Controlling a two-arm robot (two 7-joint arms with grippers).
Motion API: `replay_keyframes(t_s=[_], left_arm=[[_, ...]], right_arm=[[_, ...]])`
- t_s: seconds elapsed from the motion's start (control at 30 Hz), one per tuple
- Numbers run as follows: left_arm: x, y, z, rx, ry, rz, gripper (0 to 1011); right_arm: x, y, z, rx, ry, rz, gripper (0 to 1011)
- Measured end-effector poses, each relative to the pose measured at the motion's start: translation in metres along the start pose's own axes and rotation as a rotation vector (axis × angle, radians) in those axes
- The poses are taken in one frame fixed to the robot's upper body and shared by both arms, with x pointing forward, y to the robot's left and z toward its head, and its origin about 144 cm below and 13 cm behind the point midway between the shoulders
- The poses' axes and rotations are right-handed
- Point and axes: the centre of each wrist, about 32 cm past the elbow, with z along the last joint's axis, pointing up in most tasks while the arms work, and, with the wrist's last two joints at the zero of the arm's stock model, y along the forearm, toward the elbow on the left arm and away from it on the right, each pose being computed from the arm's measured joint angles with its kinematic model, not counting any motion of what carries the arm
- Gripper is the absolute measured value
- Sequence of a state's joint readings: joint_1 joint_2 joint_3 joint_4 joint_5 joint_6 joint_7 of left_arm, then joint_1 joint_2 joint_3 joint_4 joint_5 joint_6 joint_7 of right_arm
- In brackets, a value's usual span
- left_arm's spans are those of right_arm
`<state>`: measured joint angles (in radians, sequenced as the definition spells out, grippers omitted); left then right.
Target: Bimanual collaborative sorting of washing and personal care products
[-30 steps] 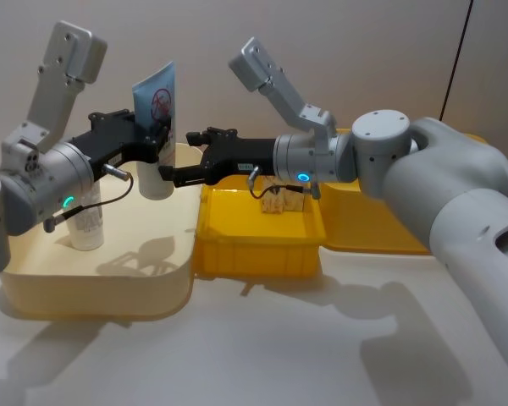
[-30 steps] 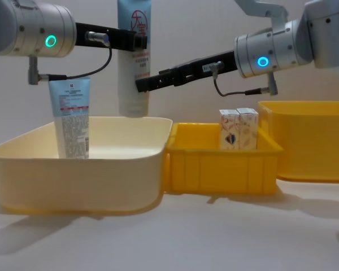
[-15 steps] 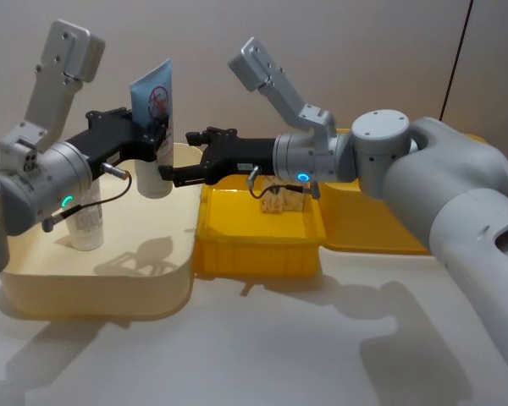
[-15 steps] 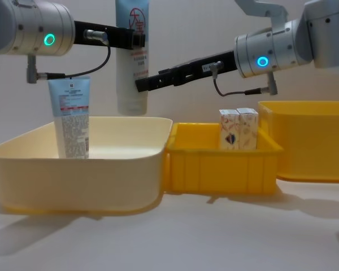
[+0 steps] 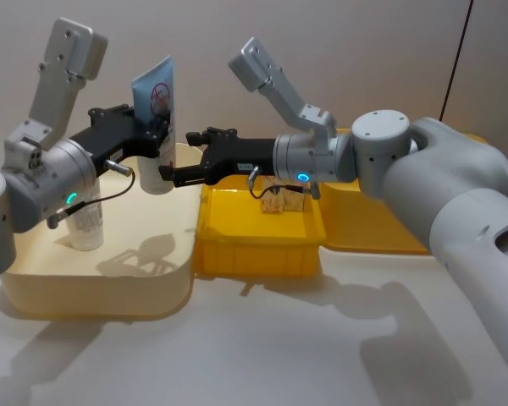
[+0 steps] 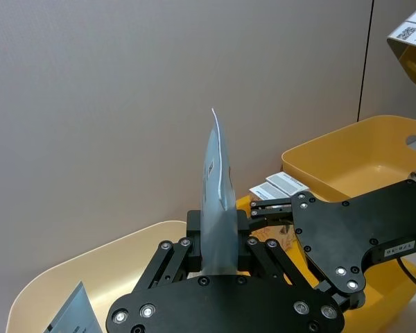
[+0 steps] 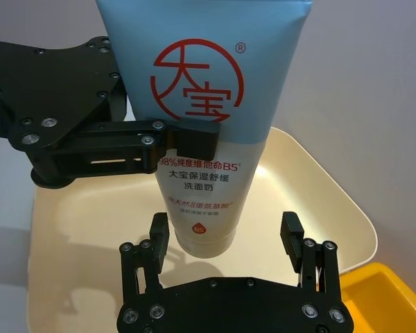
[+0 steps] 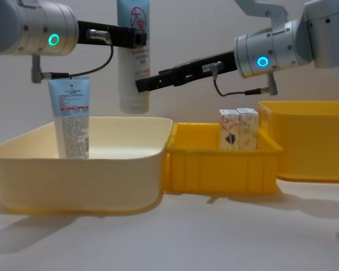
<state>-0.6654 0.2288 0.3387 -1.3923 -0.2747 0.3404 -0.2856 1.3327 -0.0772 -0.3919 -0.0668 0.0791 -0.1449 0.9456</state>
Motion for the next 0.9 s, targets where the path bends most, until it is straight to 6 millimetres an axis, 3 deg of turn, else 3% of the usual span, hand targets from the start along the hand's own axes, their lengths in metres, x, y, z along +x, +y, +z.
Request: replay_keyframes(t_s=[0.9], left_arm=[[-0.009, -0.017, -0.001, -0.016, 0.019, -0.054, 267]], right_arm=[[0.0, 0.0, 0.0, 0.0, 0.0, 0.0, 1001]])
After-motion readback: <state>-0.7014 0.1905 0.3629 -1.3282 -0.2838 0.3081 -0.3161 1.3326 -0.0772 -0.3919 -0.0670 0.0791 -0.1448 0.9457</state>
